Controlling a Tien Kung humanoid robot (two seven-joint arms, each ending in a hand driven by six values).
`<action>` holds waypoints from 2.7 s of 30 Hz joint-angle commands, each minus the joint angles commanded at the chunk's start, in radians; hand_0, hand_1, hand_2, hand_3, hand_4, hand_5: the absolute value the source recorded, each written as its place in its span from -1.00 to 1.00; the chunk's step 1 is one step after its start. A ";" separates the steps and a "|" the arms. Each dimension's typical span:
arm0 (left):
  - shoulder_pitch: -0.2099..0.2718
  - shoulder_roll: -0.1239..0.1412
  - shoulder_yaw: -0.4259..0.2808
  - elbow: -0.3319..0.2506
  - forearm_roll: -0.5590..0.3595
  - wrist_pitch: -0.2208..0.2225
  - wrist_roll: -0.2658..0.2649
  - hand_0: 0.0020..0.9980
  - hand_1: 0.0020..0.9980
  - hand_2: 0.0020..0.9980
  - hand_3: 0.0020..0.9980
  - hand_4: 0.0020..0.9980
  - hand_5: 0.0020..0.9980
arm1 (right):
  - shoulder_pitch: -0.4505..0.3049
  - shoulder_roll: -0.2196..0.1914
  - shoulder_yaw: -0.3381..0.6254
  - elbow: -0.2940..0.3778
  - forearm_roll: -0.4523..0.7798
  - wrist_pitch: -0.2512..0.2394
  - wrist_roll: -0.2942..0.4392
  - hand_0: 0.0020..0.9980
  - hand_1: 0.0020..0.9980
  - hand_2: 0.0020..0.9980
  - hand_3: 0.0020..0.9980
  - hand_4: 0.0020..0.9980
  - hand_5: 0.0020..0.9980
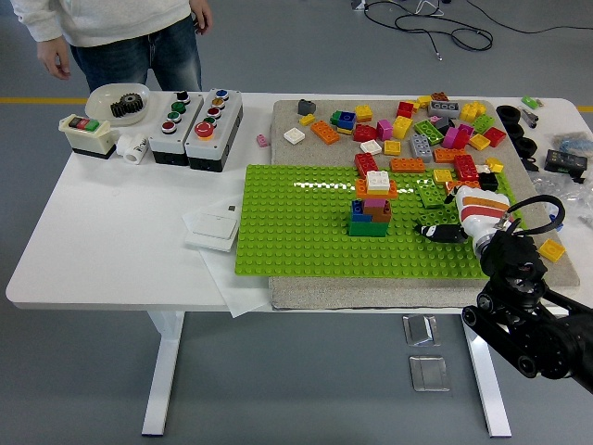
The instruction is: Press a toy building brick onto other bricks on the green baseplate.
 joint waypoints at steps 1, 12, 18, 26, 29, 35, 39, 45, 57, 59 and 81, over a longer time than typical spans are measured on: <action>0.000 0.000 0.000 0.000 -0.001 0.000 0.000 0.76 0.68 0.67 0.28 0.45 0.29 | 0.002 -0.002 -0.002 0.001 0.002 0.004 0.002 0.06 -0.01 0.16 0.09 0.85 0.14; 0.000 0.002 0.003 0.000 -0.006 0.001 -0.001 0.77 0.68 0.68 0.28 0.45 0.29 | 0.013 0.000 -0.015 -0.006 0.014 0.034 0.008 -0.08 -0.07 0.11 0.05 0.82 0.14; 0.000 0.002 0.005 0.000 -0.007 0.000 0.000 0.77 0.68 0.68 0.28 0.45 0.29 | 0.013 -0.002 -0.014 -0.008 0.011 0.037 0.009 -0.09 -0.07 0.11 0.05 0.82 0.11; 0.000 0.003 0.001 0.000 -0.005 0.001 0.000 0.76 0.68 0.68 0.28 0.45 0.29 | 0.014 -0.030 -0.028 0.018 0.024 0.051 0.027 -0.09 -0.08 0.10 0.04 0.75 0.09; 0.002 0.004 -0.002 0.000 -0.001 0.001 0.001 0.77 0.68 0.68 0.28 0.45 0.29 | 0.014 -0.045 -0.037 0.029 0.030 0.055 0.034 -0.08 -0.08 0.09 0.04 0.73 0.08; 0.005 0.005 -0.006 0.000 0.004 0.000 0.002 0.77 0.68 0.68 0.28 0.45 0.29 | 0.010 -0.067 -0.052 0.041 0.038 0.058 0.044 -0.09 -0.08 0.09 0.03 0.72 0.09; 0.007 0.004 -0.010 0.000 0.011 0.000 0.002 0.77 0.68 0.68 0.28 0.45 0.29 | 0.006 -0.082 -0.063 0.050 0.044 0.060 0.049 -0.10 -0.08 0.09 0.04 0.71 0.08; 0.009 0.004 -0.018 0.000 0.021 0.001 0.002 0.77 0.68 0.68 0.28 0.45 0.30 | 0.004 -0.102 -0.063 0.085 0.047 0.062 0.056 -0.10 -0.08 0.09 0.04 0.71 0.07; 0.006 0.004 -0.026 0.000 0.027 0.001 0.000 0.77 0.68 0.68 0.28 0.45 0.29 | 0.004 -0.154 -0.052 0.146 0.043 0.109 0.071 0.00 0.06 0.20 0.14 0.77 0.08; 0.005 0.004 -0.026 0.000 0.026 0.001 0.000 0.77 0.68 0.68 0.28 0.45 0.29 | 0.006 -0.171 -0.054 0.151 0.038 0.129 0.095 0.00 0.06 0.20 0.14 0.77 0.08; -0.002 0.002 -0.025 0.000 0.019 0.002 -0.001 0.77 0.68 0.68 0.28 0.44 0.29 | 0.061 -0.247 -0.091 0.092 0.022 0.197 0.406 0.29 0.28 0.39 0.30 0.84 0.02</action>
